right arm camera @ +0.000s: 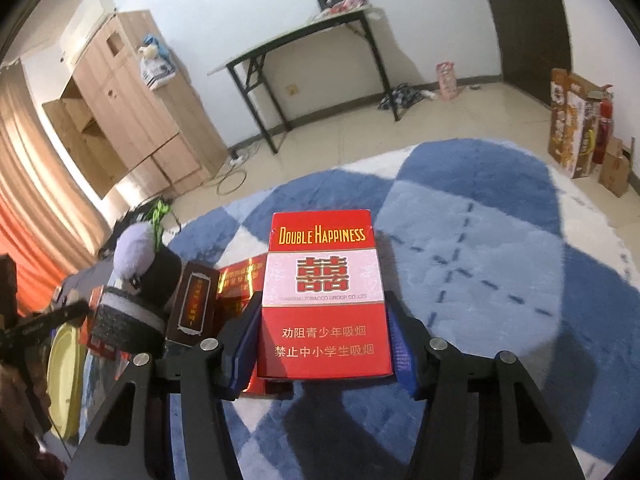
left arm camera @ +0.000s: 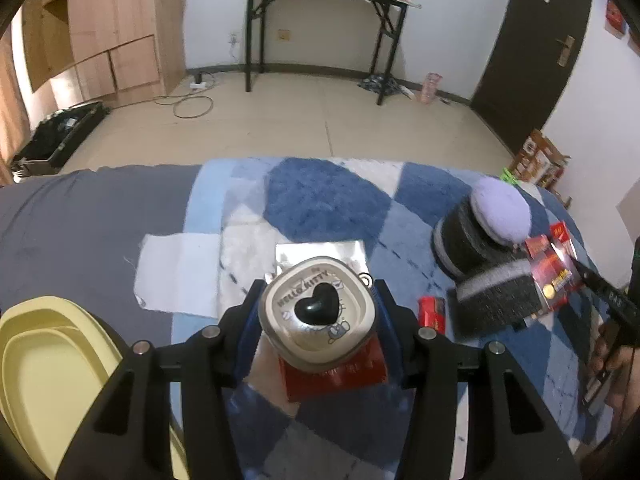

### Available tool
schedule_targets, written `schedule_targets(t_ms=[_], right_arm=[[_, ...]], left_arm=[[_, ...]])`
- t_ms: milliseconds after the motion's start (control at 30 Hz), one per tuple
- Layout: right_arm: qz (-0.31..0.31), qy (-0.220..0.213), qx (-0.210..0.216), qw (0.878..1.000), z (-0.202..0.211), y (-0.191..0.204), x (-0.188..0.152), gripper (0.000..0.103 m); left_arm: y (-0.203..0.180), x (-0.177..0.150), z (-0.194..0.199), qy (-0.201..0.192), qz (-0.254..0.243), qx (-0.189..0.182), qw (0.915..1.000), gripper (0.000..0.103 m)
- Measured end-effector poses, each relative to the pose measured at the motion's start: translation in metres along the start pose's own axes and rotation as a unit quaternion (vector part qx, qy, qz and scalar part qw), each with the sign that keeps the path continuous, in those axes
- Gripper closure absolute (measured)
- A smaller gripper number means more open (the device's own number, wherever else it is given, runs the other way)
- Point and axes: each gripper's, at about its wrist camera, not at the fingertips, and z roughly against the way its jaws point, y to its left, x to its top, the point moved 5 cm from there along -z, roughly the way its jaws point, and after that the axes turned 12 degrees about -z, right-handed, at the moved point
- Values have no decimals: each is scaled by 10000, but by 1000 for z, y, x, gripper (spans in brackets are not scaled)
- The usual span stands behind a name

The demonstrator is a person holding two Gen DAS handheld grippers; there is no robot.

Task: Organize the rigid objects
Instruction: 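Grasp the Double Happiness pack with right tool while left tool grasps heart-lid tin, then carry both items to the yellow basin and open both tools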

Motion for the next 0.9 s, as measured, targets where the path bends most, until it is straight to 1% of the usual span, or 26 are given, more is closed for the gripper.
schedule_targets(t_ms=[67,100,200,300,333,400,500,600,667,700,733,767,833,900], right_arm=[[-118,-41,-48,9999,4,-3,-1,48],[-151,-77,-93,9998,7,-4,-2,48],[-204,-197,-118,9995,22,-1,-4,48],[202,-383,-276,9987,46,15,-1,48],[409,-467,-285,9977,56,28,1,48],[778,-608,-141,9950,76,63,0,48],[1418,-653,229,9875,96,136,-10,48],[2094,-480,745,9738,102,220,-46,48],[2368,-157,1181,9642,95,272,-85,48],[2455,1,1341,9601,90,292,-105,48],[2559,187,1470,9553,83,312,-128,48],[2644,382,1593,9504,75,332,-153,48],[2752,734,1824,9411,58,366,-197,48],[3011,1058,1931,9278,40,398,-242,48]], left_arm=[[-2,-3,-6,154,-100,74,9998,50],[-2,-4,-5,163,-98,100,9998,50],[0,-5,14,43,69,13,10000,50],[8,-4,40,-101,46,-16,9999,50],[12,-4,50,-158,40,11,9999,50],[27,-5,76,-306,49,59,9995,50],[68,-18,116,-451,235,293,9983,50],[112,-38,140,-534,529,548,9957,50],[147,-57,148,-522,844,707,9926,50],[162,-66,148,-480,985,790,9908,50],[183,-77,148,-402,1148,898,9885,50],[193,-85,146,-352,1242,957,9870,50],[222,-103,135,-116,1536,1093,9820,50],[243,-121,120,87,1765,1059,9785,50]])
